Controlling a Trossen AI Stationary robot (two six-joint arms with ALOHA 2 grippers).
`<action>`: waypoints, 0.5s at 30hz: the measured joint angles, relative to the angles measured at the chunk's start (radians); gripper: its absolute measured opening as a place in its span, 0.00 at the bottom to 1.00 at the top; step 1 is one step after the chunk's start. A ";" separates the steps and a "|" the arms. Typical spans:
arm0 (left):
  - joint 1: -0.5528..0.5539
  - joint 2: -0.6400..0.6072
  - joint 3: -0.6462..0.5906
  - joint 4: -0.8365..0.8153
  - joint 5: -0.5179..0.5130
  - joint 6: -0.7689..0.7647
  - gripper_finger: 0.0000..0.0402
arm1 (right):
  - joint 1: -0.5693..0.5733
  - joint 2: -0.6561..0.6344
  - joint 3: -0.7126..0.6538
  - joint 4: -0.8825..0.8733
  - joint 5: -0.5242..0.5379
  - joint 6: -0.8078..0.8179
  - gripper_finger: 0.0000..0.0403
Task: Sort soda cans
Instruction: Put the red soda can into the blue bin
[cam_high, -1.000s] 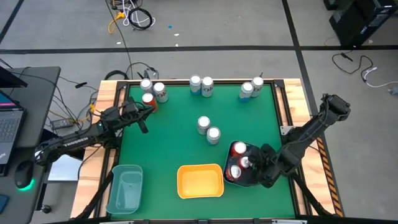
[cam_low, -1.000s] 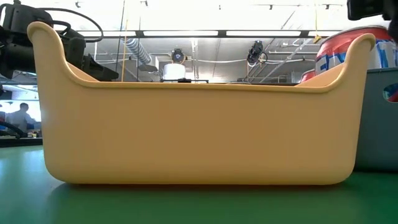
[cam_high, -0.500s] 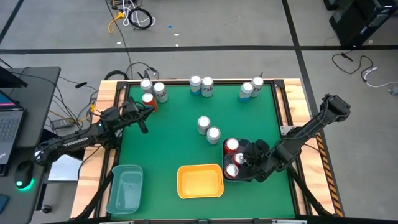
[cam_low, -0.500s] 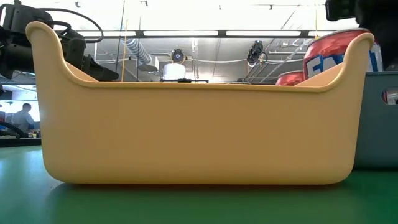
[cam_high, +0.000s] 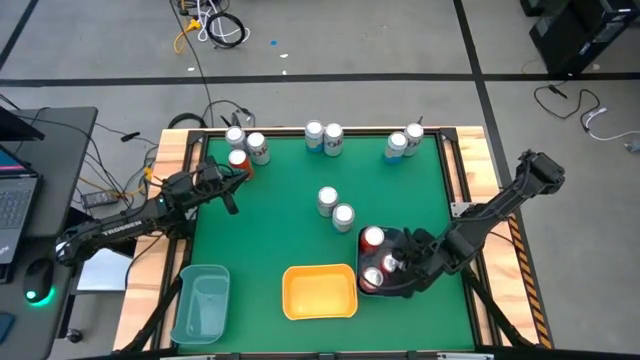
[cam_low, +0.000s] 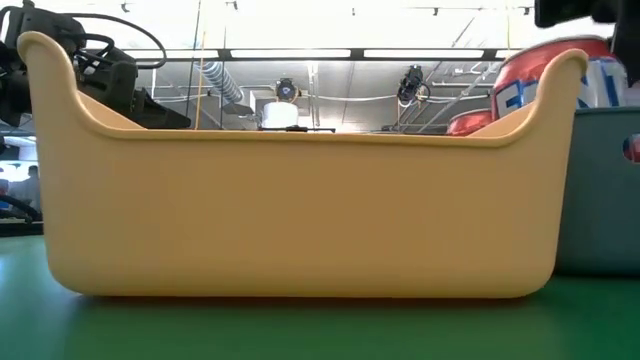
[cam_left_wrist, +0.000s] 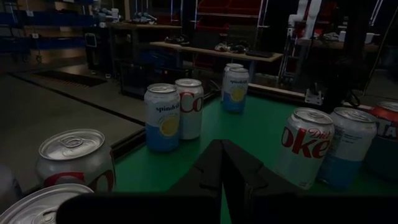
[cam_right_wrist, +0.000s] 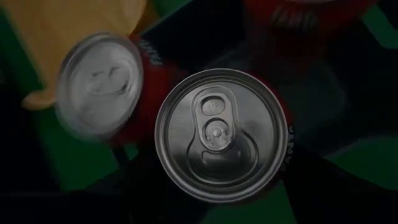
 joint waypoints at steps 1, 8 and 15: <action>0.000 0.000 0.000 0.000 0.000 0.000 0.03 | 0.000 -0.002 0.009 -0.008 -0.009 0.001 0.64; 0.000 0.000 0.000 0.000 0.000 0.001 0.03 | 0.002 -0.005 0.027 -0.036 -0.039 0.002 0.64; 0.000 0.000 0.000 -0.005 0.000 0.001 0.03 | 0.028 -0.001 0.027 -0.039 -0.065 -0.001 0.64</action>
